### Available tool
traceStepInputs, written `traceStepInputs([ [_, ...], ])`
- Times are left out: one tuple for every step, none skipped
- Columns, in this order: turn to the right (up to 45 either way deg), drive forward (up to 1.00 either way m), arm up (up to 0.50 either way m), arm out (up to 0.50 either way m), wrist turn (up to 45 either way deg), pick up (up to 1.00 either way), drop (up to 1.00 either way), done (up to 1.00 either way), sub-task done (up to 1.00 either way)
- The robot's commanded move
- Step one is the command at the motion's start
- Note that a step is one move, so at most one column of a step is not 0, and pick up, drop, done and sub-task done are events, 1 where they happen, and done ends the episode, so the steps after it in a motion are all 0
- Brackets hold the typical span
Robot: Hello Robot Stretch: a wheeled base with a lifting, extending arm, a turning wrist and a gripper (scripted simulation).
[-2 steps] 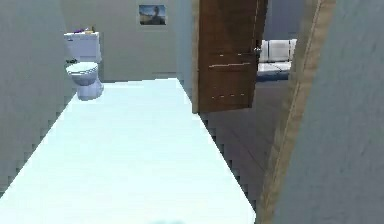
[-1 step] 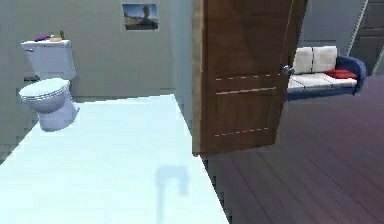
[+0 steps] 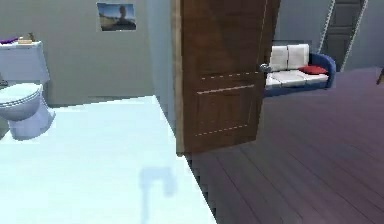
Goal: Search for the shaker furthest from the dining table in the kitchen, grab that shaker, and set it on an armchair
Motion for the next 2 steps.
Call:
traceStepInputs([
  [0.0, 0.05, 0.00, 0.00, 0.0, 0.00, 0.00, 0.00, 0.00],
  [45.0, 0.00, 0.00, 0.00, 0.0, 0.00, 0.00, 0.00, 0.00],
])
